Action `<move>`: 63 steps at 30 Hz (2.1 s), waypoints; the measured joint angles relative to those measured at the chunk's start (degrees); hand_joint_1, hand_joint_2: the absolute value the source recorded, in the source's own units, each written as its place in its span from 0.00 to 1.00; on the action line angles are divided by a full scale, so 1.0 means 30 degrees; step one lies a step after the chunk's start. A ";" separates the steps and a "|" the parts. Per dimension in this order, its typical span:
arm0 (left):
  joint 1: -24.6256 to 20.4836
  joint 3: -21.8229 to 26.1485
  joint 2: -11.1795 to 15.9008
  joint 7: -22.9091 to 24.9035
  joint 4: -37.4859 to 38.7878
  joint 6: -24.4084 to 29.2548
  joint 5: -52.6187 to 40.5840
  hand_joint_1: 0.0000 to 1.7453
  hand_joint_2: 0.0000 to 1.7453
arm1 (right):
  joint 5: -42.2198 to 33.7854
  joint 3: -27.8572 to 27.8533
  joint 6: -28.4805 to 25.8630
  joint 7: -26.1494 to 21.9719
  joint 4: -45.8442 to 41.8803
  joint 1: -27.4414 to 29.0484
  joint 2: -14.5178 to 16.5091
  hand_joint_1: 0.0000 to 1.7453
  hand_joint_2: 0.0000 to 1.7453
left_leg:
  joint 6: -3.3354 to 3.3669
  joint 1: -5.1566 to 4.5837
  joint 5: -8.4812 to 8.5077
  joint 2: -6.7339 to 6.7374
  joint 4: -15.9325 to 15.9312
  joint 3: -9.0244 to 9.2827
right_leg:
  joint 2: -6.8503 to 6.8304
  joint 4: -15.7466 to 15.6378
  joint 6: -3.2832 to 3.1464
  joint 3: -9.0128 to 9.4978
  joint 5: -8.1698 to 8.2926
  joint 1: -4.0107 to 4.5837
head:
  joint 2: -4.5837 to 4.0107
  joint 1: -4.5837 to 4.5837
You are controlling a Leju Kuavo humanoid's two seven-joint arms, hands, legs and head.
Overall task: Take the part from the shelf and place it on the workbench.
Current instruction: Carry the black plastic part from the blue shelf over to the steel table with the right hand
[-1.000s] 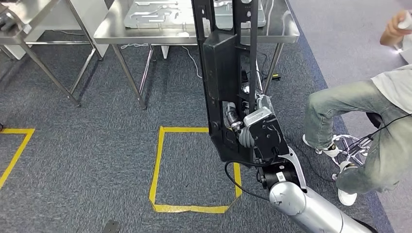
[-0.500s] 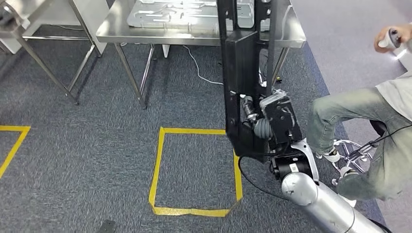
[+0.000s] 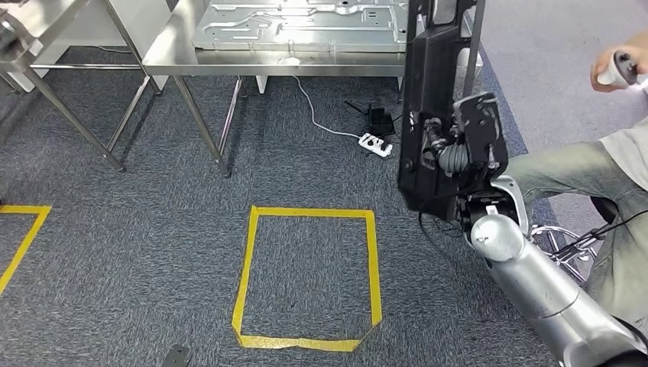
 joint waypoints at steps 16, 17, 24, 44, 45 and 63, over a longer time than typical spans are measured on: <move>-0.0051 -0.0160 -0.0040 -0.0004 0.0000 -0.0133 -0.0159 0.00 1.00 | 0.0940 0.0612 0.1687 0.0093 0.1441 -0.1185 0.0020 0.99 1.00 | 0.1124 -0.0274 0.2587 0.0013 -0.3879 0.0839 | -0.0018 0.3945 0.0725 -0.1248 -0.2418 0.0104 | 0.0000 0.0051; -0.0051 -0.0166 -0.0044 -0.0004 0.0000 -0.0153 -0.0164 0.00 1.00 | 0.1184 0.0729 0.1981 0.0167 0.1492 -0.1231 0.0033 0.99 1.00 | 0.1132 -0.0264 0.2439 -0.0008 -0.3812 0.0947 | -0.0020 0.4672 0.0780 -0.1852 -0.2361 0.0057 | 0.0000 0.0051; -0.0084 -0.0167 -0.0047 0.0038 0.0005 -0.0240 -0.0189 0.00 1.00 | 0.4488 0.1586 0.3907 0.1256 0.1661 -0.1883 0.0162 0.99 1.00 | 0.0525 -0.0199 0.1358 -0.0232 -0.2968 0.1199 | 0.0023 0.0618 0.0756 -0.0786 0.0245 -0.0105 | 0.0000 0.0041; 0.0033 -0.0224 -0.0104 0.0226 0.0002 -0.0246 -0.0191 0.00 1.00 | 1.8401 0.4844 1.5579 0.5836 0.1095 -0.4190 -0.0270 0.99 1.00 | 0.0873 -0.0127 0.2856 0.0026 -0.3510 0.0166 | 0.0037 0.1751 0.0712 0.0062 -0.1921 0.0083 | 0.0000 -0.0046; 0.0008 -0.0228 -0.0104 0.0226 0.0002 -0.0246 -0.0190 0.00 1.00 | 1.8694 0.4936 1.5822 0.5812 0.1073 -0.4264 -0.0301 0.99 1.00 | 0.0964 -0.0155 0.2775 0.0028 -0.3522 0.0260 | 0.0041 0.3018 0.0712 -0.0677 -0.2333 0.0121 | 0.0000 -0.0031; 0.0058 -0.0289 -0.0168 0.0506 0.0000 -0.0049 -0.0226 0.00 1.00 | 2.3682 0.5543 1.6327 0.5005 0.0410 -0.4338 -0.0778 0.99 1.00 | 0.0042 -0.0097 0.0228 0.0066 0.1997 -0.1905 | 0.0142 0.0053 -0.0097 0.0124 -0.0065 0.0119 | 0.0000 -0.0062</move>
